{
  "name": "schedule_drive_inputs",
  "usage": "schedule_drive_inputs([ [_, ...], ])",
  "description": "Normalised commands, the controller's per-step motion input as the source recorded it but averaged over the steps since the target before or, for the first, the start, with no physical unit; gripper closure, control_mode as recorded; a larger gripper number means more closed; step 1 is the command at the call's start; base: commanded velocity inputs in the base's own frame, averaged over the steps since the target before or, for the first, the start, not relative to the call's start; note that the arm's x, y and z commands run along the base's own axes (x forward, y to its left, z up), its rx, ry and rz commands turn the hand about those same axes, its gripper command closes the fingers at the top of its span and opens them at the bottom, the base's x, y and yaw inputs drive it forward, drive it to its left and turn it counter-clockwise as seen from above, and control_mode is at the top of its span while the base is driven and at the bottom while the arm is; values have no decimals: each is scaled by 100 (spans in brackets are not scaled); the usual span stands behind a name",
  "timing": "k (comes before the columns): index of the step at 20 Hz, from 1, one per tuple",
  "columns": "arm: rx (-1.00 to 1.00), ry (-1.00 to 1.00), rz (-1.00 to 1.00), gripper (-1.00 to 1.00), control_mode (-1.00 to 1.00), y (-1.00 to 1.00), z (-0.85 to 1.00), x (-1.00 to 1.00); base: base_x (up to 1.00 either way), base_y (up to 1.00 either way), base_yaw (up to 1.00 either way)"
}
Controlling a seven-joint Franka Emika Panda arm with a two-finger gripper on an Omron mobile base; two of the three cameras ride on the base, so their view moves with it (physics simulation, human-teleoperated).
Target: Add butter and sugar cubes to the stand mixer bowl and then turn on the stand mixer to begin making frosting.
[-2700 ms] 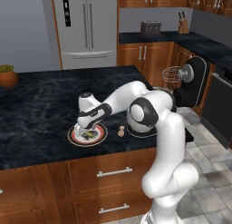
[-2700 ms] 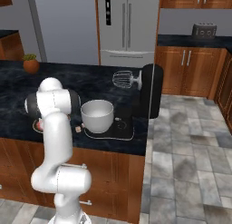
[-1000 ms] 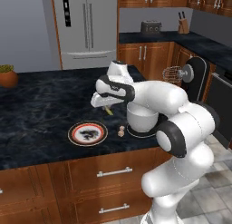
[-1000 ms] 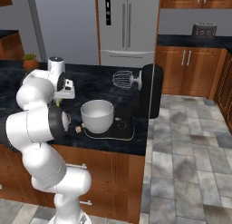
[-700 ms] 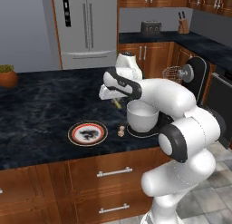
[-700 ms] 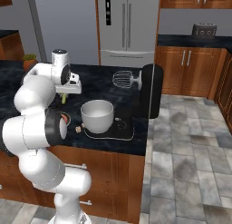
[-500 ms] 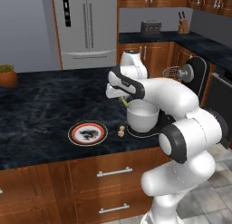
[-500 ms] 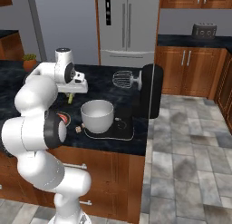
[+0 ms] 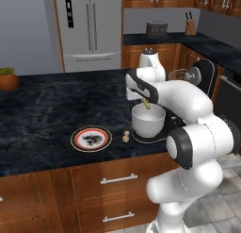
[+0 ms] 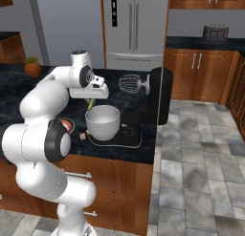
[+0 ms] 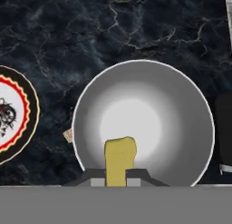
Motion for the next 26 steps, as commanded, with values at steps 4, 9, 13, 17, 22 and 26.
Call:
schedule_drive_inputs([
  [4,0,0,-7,100,-100,-55,-5,0,0,0,0],
  [9,0,1,-3,100,-100,-29,-28,0,0,0,0],
  [13,0,0,-1,100,-100,-4,-34,0,0,0,0],
  [17,0,0,0,100,-100,0,-20,0,0,0,0],
  [22,0,0,0,100,-100,6,-14,1,0,0,0],
  [26,0,0,0,100,-100,12,-13,13,0,0,0],
])
